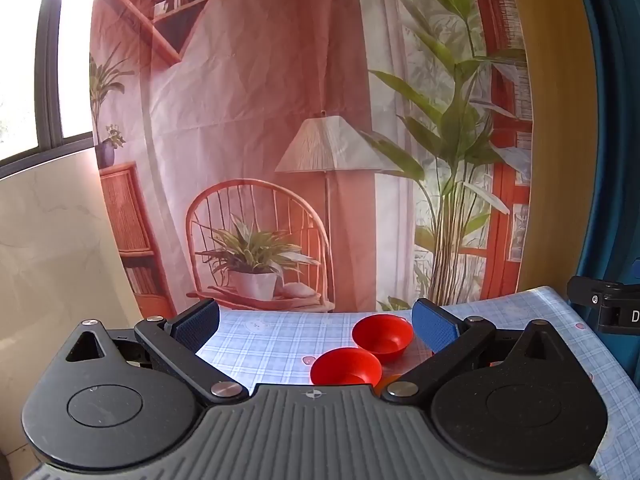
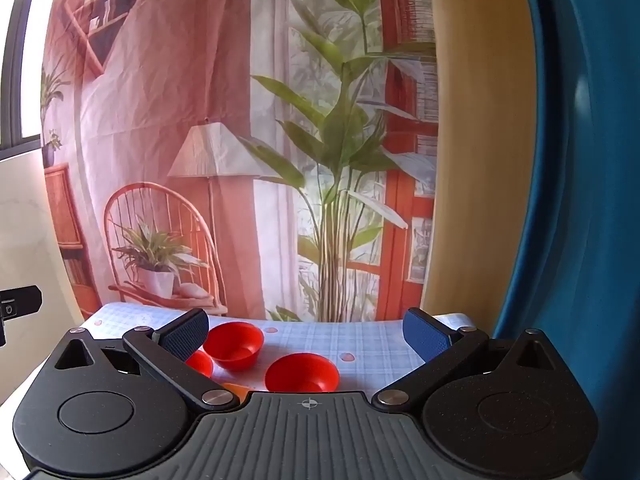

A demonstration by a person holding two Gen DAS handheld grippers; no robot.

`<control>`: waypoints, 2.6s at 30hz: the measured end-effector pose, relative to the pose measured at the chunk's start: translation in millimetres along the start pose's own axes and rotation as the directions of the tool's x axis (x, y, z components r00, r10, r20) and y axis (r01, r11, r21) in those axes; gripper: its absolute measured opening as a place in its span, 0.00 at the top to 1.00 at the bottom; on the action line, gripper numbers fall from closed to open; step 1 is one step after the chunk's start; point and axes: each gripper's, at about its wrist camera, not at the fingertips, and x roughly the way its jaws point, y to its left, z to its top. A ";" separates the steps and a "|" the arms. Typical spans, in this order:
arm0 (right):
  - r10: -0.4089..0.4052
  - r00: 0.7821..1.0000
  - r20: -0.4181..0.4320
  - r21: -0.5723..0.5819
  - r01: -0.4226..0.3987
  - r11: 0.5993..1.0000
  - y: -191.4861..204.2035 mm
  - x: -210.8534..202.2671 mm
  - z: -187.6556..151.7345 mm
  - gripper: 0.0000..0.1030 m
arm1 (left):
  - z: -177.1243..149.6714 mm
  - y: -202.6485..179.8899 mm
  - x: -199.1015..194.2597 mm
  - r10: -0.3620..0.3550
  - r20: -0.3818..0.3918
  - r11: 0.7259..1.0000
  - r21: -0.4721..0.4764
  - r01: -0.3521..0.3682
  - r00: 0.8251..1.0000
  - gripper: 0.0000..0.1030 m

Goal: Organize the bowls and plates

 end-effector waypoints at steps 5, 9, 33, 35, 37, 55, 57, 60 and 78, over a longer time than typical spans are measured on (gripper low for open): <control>0.000 1.000 0.005 -0.002 0.000 1.000 0.8 -2.1 1.9 0.00 | 2.1 1.9 0.4 0.006 0.009 1.000 0.010 -0.006 1.000 0.00; 0.002 1.000 0.004 -0.001 -0.002 1.000 0.7 -2.7 3.7 0.00 | 2.7 0.4 0.0 0.006 0.011 1.000 0.009 -0.006 1.000 0.00; 0.000 1.000 0.012 -0.002 0.000 1.000 0.0 -5.6 5.4 0.00 | 0.9 4.8 -2.1 0.018 0.012 1.000 0.009 -0.018 1.000 0.00; 0.000 1.000 0.012 -0.002 0.000 1.000 0.1 -5.8 5.4 0.00 | 1.2 2.2 -1.7 0.021 0.012 1.000 0.010 -0.021 1.000 0.00; 0.000 1.000 0.012 -0.002 0.000 1.000 0.1 -5.9 5.5 0.00 | 1.5 2.0 -1.8 0.024 0.012 1.000 0.013 -0.024 1.000 0.00; -0.001 1.000 0.014 -0.005 0.001 1.000 0.7 -6.4 5.7 0.00 | 2.8 1.4 -4.0 0.036 0.014 0.999 0.017 -0.036 0.999 0.00; -0.002 1.000 0.014 -0.006 0.002 1.000 0.7 -6.2 5.6 0.00 | 2.8 1.7 -4.2 0.036 0.015 0.999 0.017 -0.036 0.999 0.00; -0.002 1.000 0.014 -0.006 0.002 1.000 0.7 -6.2 5.5 0.00 | 2.6 1.7 -4.2 0.036 0.015 0.999 0.017 -0.036 0.999 0.00; -0.002 1.000 0.015 -0.008 0.002 1.000 0.4 -6.7 5.8 0.00 | 1.7 0.5 -3.9 0.036 0.013 0.999 0.016 -0.036 0.999 0.00</control>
